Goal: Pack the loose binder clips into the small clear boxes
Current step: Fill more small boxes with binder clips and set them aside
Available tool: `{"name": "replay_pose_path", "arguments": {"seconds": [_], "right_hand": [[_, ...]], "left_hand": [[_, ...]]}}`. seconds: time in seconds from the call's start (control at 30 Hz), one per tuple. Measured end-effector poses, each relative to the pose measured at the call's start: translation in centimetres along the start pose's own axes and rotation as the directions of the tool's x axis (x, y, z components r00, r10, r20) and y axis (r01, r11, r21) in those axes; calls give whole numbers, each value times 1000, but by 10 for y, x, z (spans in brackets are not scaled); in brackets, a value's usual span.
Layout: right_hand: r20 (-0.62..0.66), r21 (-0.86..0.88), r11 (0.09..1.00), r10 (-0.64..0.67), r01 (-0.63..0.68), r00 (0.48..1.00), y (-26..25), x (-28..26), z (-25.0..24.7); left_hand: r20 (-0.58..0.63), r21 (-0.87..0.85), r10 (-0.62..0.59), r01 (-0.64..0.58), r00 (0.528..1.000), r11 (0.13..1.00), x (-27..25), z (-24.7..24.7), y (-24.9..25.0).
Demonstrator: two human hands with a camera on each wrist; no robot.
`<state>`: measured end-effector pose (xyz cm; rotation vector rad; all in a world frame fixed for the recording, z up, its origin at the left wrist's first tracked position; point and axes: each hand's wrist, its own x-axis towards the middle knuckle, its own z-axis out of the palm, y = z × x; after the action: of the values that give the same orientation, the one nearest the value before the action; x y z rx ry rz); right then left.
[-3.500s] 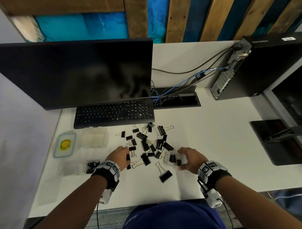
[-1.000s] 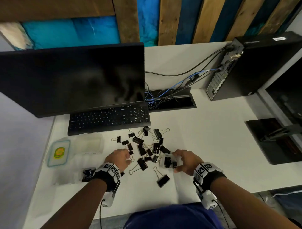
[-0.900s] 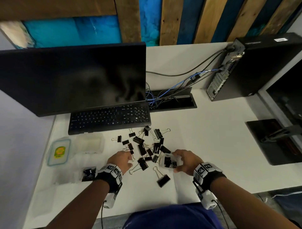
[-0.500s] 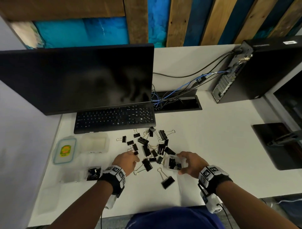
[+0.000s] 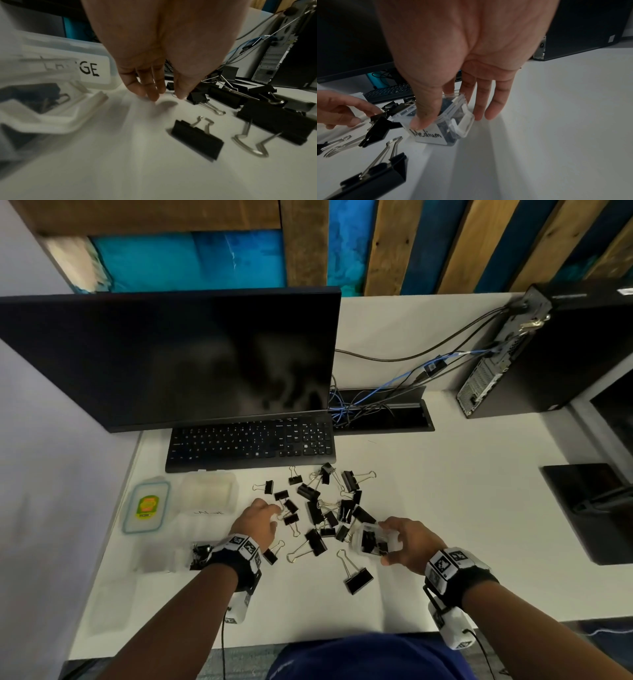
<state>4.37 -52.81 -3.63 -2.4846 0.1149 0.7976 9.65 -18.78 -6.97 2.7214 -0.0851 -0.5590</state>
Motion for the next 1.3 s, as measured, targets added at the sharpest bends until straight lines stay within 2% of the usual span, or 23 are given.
{"name": "replay_pose_path", "arguments": {"seconds": [0.23,0.33,0.4,0.47,0.57,0.73,0.83,0.93,1.03,1.1,1.3], "right_hand": [[-5,5,1000,6,-6,1000,-1,-2,1],[-6,1,1000,12,-12,1000,-2,-3,1],[-4,0,1000,10,-10,1000,-2,-3,1],[-3,-2,1000,7,-7,1000,-2,-3,0],[-2,0,1000,-6,6,1000,-1,-3,0],[2,2,1000,-6,6,1000,-1,-5,0],[13,8,1000,-7,7,1000,-2,-5,-2],[11,17,1000,-15,15,1000,-1,-4,-2],[1,29,999,-19,19,1000,2,-4,-1],[-12,41,999,-21,21,1000,3,-4,1],[-4,38,999,-33,34,999,7,-2,4]], "left_hand": [[-3,67,-43,43,999,997,0,-1,21],[28,115,36,-39,999,993,4,-4,29],[110,202,101,-121,989,972,8,-6,33],[165,305,104,-151,981,940,10,-8,38],[101,351,108,-137,989,926,11,-8,42],[14,261,94,-95,995,961,8,-16,43],[-104,138,50,-35,993,990,3,-25,53],[-168,-24,121,-127,978,992,-1,-29,78],[-95,-122,285,-295,954,948,-5,-21,116],[-43,-137,358,-361,933,923,-10,-11,138],[150,-41,345,-343,927,939,-13,18,174]]}}
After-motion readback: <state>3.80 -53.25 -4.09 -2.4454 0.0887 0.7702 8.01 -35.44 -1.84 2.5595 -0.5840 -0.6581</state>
